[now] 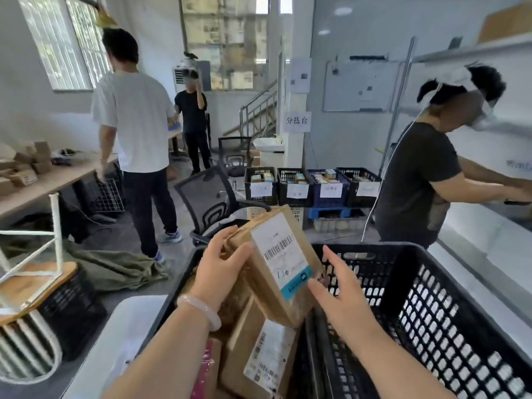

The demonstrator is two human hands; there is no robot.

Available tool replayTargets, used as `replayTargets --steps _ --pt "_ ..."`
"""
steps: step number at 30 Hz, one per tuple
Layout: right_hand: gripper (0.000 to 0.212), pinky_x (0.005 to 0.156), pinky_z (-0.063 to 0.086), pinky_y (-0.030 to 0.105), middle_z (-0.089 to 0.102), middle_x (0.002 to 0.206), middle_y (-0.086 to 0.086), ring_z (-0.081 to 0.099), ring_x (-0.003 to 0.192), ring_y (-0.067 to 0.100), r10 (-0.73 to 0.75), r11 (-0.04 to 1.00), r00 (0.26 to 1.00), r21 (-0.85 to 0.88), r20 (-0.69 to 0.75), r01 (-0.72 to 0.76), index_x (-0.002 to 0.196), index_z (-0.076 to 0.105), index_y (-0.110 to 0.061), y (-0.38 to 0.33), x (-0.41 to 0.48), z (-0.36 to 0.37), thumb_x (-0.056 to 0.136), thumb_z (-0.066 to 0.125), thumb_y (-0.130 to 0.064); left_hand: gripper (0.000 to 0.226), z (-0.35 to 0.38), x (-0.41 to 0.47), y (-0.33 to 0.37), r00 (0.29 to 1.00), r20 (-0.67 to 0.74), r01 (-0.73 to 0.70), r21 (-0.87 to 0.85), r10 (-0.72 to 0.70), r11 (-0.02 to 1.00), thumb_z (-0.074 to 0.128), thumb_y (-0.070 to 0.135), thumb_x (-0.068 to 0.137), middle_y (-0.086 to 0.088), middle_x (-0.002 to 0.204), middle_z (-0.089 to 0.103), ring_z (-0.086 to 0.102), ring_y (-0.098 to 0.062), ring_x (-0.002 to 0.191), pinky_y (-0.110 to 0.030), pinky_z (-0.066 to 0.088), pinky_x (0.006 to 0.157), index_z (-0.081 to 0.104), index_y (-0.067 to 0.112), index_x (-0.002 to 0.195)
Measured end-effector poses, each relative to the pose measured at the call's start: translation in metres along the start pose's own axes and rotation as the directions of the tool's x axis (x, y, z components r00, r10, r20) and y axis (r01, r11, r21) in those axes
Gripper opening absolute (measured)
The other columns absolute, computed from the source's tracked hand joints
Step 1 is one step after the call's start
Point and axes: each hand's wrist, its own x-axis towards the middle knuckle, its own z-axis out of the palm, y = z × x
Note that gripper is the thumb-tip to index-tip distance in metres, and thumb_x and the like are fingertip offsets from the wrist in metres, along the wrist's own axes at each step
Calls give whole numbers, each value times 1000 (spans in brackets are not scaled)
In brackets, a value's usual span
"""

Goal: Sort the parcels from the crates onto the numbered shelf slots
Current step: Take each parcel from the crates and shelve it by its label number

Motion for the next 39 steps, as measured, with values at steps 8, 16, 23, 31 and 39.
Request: replayTargets --steps 8,16,23,31,39 --pt "65 83 53 22 60 122 -28 59 109 -5 143 928 965 311 218 -208 133 38 -57 -4 -24 -2 77 69 -50 50 2 -9 5 992 99 99 -235 -77 967 70 48 80 -1 103 74 72 -17 92 -34 55 73 56 30 125" --pt "110 85 55 38 53 131 -11 56 115 12 410 734 906 551 107 -397 139 26 -58 4 -34 -3 45 80 -74 32 34 -26 -10 970 51 214 -635 -237 742 70 35 88 -7 117 68 67 -26 108 -44 60 76 58 29 117" --pt "95 97 50 45 65 116 -17 61 108 4 339 809 939 528 -61 -257 133 42 -47 13 -28 -21 50 85 -65 74 33 -33 -28 957 198 271 -362 -210 892 76 40 80 1 133 62 63 -23 114 -47 53 94 38 41 144" --pt "69 98 46 38 56 123 -10 57 111 7 264 917 962 327 -72 -227 116 43 -46 10 -29 -31 57 76 -57 84 13 -29 -9 889 458 -154 283 8 946 76 44 79 18 134 51 60 -5 115 -17 56 77 26 56 145" --pt "73 90 44 18 37 144 -17 36 130 -3 170 967 963 224 -209 -122 130 29 -57 5 -42 -42 77 77 -42 69 51 -52 -15 913 407 -20 50 -2 999 81 30 79 24 98 72 73 -6 85 -23 59 64 41 48 132"
